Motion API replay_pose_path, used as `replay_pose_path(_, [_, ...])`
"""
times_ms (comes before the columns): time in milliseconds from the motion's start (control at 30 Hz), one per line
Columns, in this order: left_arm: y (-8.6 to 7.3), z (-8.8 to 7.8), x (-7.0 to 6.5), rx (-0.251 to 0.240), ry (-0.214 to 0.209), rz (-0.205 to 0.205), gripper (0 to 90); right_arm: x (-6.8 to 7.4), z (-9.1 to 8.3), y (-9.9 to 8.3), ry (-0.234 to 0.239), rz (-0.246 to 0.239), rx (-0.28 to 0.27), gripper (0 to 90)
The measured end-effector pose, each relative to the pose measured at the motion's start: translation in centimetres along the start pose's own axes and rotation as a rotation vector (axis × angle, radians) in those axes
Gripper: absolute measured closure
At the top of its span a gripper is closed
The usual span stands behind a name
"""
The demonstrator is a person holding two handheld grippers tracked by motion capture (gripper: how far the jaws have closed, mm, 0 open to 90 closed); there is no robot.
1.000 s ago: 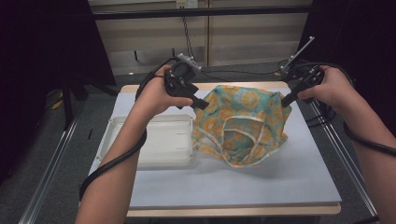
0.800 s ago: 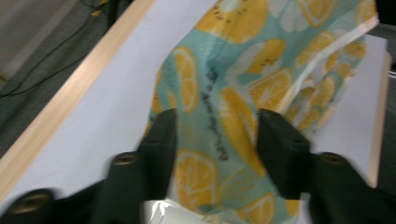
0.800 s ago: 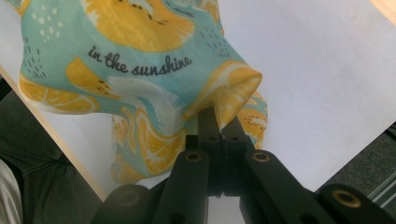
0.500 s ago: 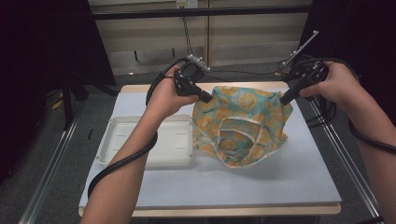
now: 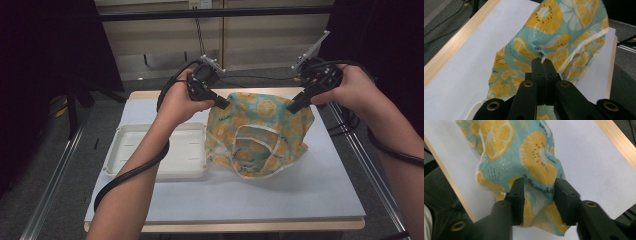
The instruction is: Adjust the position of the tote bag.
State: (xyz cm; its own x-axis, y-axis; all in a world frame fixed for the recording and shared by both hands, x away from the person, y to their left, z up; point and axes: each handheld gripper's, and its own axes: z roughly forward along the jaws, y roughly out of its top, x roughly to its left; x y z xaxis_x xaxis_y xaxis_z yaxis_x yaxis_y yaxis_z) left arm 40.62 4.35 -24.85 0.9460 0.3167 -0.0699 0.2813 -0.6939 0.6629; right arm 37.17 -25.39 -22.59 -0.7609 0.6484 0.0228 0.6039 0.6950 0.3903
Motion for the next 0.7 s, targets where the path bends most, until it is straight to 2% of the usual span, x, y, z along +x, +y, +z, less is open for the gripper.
replay_pose_path(133, [-0.1, -0.3, 0.4, -0.009, -0.008, -0.018, 90.0, -0.3, -0.1, 0.2, -0.007, 0.016, 0.020, 85.8])
replay_pose_path(200, [0.0, -0.5, 0.6, -0.019, -0.013, -0.029, 90.0, -0.6, -0.5, 0.1, -0.008, 0.027, 0.014, 86.9])
replay_pose_path(367, [0.2, -1.0, 1.2, -0.048, -0.010, -0.046, 89.5, -1.3, -1.6, 0.0, 0.029, 0.053, 0.012, 90.0])
replay_pose_path(533, [0.5, -1.1, 1.4, -0.057, -0.034, -0.063, 89.0, -1.9, -2.5, 0.3, 0.041, 0.088, -0.036, 90.0])
replay_pose_path(700, [0.6, -1.3, 1.2, -0.049, -0.015, -0.055, 78.1, -2.0, -2.6, 0.2, 0.059, 0.091, -0.037, 90.0])
